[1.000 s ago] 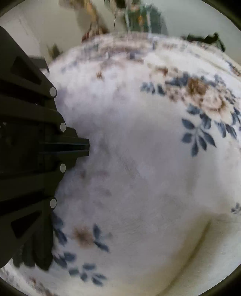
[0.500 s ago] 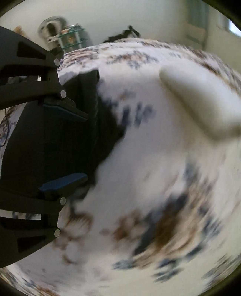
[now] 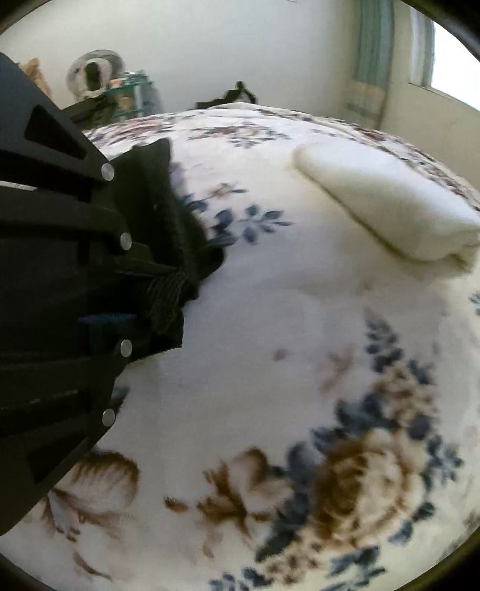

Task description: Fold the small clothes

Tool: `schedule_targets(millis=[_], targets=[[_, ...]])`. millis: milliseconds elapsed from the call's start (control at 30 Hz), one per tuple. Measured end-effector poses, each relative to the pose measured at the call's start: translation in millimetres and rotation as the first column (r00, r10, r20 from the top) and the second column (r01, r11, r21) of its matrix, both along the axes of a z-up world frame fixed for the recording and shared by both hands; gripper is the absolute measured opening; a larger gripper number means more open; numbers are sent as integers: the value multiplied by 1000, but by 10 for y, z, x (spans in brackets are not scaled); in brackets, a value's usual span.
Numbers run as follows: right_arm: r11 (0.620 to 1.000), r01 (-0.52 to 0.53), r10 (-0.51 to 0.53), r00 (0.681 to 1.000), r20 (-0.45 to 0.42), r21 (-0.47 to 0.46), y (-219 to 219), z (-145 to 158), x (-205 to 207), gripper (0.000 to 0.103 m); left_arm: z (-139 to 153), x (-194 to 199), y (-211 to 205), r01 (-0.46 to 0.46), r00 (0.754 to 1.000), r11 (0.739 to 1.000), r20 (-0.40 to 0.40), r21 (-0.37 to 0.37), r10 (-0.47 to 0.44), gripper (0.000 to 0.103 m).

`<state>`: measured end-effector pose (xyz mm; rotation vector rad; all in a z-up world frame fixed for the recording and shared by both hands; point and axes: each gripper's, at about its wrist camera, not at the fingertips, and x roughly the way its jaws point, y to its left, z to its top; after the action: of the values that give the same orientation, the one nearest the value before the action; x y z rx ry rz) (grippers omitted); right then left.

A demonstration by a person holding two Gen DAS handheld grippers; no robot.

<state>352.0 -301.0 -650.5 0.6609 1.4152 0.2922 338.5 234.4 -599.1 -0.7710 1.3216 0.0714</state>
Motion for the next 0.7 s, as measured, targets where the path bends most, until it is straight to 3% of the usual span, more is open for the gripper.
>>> schedule_targets(millis=[133, 300, 333, 400, 600, 700], targets=[[999, 45, -45, 999, 23, 2, -34, 141, 160, 14, 336, 189, 35, 7, 997, 999, 80, 41, -10, 102], [999, 51, -50, 998, -38, 12, -45, -43, 362, 14, 54, 806, -142, 113, 993, 993, 32, 45, -114, 100], [999, 49, -48, 997, -56, 12, -39, -96, 378, 14, 10, 882, -152, 112, 993, 992, 41, 49, -114, 94], [1000, 26, -27, 996, -86, -6, -33, -168, 420, 14, 61, 988, -146, 100, 990, 995, 95, 10, -101, 24], [999, -17, 12, 993, -113, -44, 5, -221, 468, 15, -31, 984, -56, 42, 995, 997, 88, -72, -36, 22], [1000, 1, 1, 985, -170, 13, -71, -175, 430, 27, 115, 969, -98, 67, 995, 997, 81, -36, -64, 31]])
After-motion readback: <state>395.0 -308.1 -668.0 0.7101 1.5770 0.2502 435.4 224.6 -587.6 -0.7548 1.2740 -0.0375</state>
